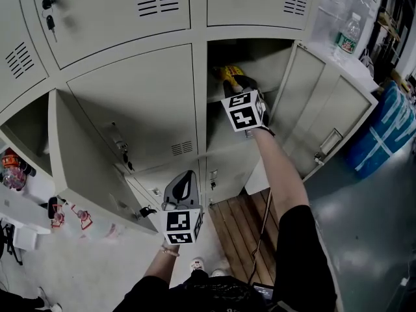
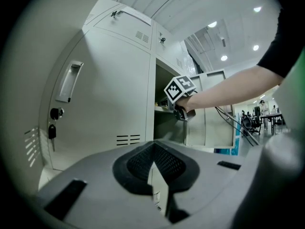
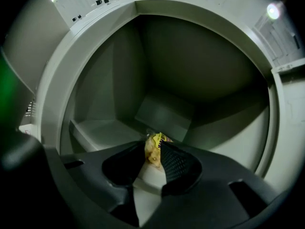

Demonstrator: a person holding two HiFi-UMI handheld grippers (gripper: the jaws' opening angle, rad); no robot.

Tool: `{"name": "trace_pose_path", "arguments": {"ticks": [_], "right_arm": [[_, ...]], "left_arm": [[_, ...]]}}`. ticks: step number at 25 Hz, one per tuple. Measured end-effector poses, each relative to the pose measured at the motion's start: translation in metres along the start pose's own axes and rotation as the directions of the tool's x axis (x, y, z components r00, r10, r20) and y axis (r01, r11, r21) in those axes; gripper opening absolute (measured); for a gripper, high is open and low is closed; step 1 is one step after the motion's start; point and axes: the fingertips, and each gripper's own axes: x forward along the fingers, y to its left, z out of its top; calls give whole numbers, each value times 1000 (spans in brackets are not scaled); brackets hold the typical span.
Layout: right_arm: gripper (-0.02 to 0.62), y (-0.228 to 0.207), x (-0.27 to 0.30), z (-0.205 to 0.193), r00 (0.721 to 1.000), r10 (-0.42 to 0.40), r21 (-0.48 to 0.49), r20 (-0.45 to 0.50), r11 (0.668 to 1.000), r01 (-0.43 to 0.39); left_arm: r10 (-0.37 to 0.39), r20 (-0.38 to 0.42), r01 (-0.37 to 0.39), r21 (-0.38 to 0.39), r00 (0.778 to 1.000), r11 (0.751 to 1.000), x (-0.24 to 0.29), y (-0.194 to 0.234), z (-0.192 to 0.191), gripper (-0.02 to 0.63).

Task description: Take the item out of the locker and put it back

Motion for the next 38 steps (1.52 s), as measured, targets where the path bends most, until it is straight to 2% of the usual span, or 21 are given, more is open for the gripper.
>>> {"name": "trace_pose_path", "arguments": {"ticks": [5, 9, 13, 22, 28, 38], "right_arm": [[34, 2, 0, 0, 1000, -9, -40, -2, 999, 9], [25, 2, -3, 1, 1000, -24, -74, 2, 997, 25], [23, 4, -11, 8, 998, -45, -94, 49, 994, 50], [21, -3, -50, 24, 990, -68, -66, 126, 995, 77], [20, -5, -85, 31, 984, -59, -36, 170, 997, 66], [20, 5, -154, 28, 974, -40, 45, 225, 999, 30]], "left_arm": [[-1, -9, 1, -4, 1000, 1000, -1, -1, -3, 6], [-7, -8, 7, -9, 1000, 1000, -1, -4, -4, 6], [21, -14, -21, -24, 1000, 999, -4, 1, -6, 6], [-3, 19, 3, -28, 1000, 1000, -12, -15, 4, 6], [-1, 34, 2, -20, 999, 1000, -26, -24, 9, 6], [44, 45, -43, -25, 998, 999, -59, -27, 12, 6]]}}
